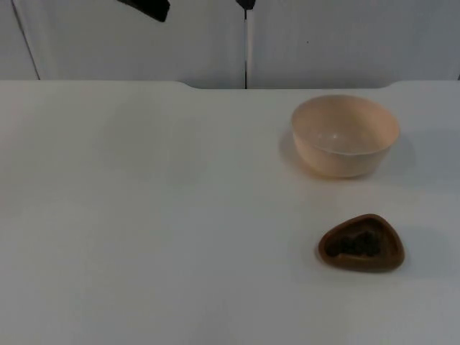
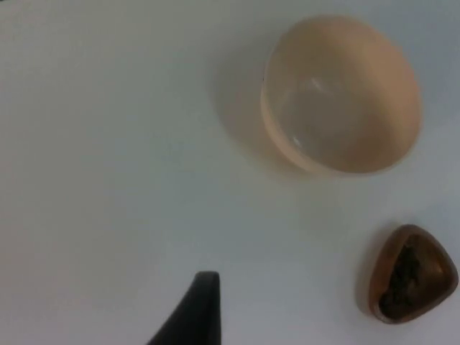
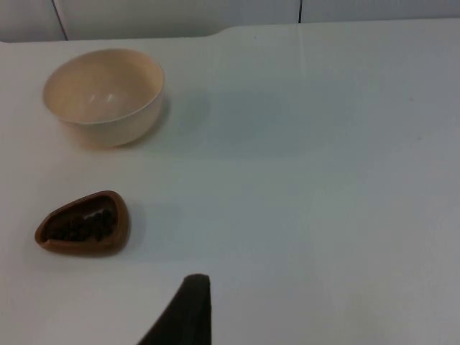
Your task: Pick up the bowl with the left hand and pour the coffee beans from the cup into the bowl with the right hand.
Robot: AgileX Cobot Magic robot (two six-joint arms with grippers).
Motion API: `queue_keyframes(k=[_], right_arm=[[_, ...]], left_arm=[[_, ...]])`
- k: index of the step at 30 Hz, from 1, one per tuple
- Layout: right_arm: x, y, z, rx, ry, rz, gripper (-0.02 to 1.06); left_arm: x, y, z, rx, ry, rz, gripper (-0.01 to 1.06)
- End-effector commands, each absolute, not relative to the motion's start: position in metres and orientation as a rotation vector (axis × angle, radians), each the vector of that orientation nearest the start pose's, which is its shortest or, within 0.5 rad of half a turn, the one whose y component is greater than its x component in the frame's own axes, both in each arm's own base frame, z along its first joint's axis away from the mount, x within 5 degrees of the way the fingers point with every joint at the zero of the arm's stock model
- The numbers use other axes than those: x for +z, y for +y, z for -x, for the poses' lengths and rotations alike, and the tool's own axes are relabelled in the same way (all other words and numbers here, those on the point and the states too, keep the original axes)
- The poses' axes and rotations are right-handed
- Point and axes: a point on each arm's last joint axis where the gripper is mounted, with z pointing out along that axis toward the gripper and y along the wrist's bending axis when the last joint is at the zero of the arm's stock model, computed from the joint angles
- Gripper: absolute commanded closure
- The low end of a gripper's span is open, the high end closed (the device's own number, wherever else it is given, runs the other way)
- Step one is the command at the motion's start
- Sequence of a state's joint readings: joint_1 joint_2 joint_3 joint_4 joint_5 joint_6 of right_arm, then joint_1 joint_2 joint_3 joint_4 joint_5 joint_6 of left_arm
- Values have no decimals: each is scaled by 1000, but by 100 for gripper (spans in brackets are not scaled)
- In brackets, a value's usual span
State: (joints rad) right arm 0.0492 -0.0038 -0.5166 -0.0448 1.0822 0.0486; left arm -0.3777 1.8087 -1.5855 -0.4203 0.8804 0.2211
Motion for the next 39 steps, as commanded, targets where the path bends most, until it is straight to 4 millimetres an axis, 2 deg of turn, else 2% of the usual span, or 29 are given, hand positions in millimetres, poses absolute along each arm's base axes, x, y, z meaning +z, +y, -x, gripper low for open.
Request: queue_keyframes(k=[1,5,6,9,12,19,39], right_arm=[[280,-4,7,3,2048,-1,-1],[280,-4,7,4,2048,1,-1],[280,-4,7,4,2048,1,-1],[280,-4,7,4,2048,1,-1],[280,-4,7,4,2048,1,-1],[280,-4,7,4,2048,1,-1],[280,-4,7,4,2048,1,-1]], left_arm=[[302,-183,-371,-565,2528,-540,0],[281,-192,-388,-587,2602,-490,0],[281,-192,-388,-587,2602,-490,0],[260,-198,-398,-596,2650,-477,0],[255,-200,-399,-614,2665,-467,0],[253,-203,-400,-661,2662,-448,0],[251,-207,-400,-654,2649,-467,0]])
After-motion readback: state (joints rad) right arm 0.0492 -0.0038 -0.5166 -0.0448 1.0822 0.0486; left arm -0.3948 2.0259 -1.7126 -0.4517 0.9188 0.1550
